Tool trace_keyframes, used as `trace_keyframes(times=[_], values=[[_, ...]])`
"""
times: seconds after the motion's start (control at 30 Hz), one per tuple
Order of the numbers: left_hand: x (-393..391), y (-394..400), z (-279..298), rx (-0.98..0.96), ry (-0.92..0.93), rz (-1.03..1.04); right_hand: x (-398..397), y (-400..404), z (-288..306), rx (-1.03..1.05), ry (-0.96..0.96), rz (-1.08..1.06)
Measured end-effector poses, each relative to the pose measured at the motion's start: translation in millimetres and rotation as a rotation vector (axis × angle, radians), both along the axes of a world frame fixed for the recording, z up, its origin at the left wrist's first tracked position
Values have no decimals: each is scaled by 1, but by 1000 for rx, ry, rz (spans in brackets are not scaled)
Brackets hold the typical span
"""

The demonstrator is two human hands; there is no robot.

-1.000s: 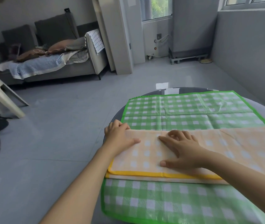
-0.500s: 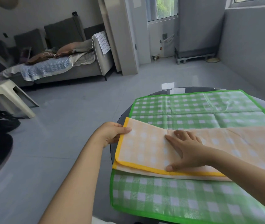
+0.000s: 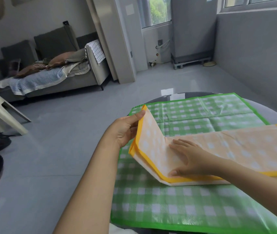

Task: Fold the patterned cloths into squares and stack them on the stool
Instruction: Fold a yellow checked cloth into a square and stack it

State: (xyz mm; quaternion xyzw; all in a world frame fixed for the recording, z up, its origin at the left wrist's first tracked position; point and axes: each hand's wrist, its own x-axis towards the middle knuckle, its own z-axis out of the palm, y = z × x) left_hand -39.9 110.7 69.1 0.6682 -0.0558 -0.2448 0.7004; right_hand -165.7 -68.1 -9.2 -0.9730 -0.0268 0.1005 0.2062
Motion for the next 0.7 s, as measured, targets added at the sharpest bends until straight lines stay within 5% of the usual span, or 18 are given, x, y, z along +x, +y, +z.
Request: trace_keyframes(times=[0.43, 0.57, 0.7], values=[[-55, -104, -16, 18, -110, -63, -63, -62, 31, 826, -75, -516], [-75, -131, -37, 101, -147, -45, -82, -69, 35, 940, -13, -566], [-86, -149, -54, 156, -173, -5, -90, -68, 29, 830, -10, -578]])
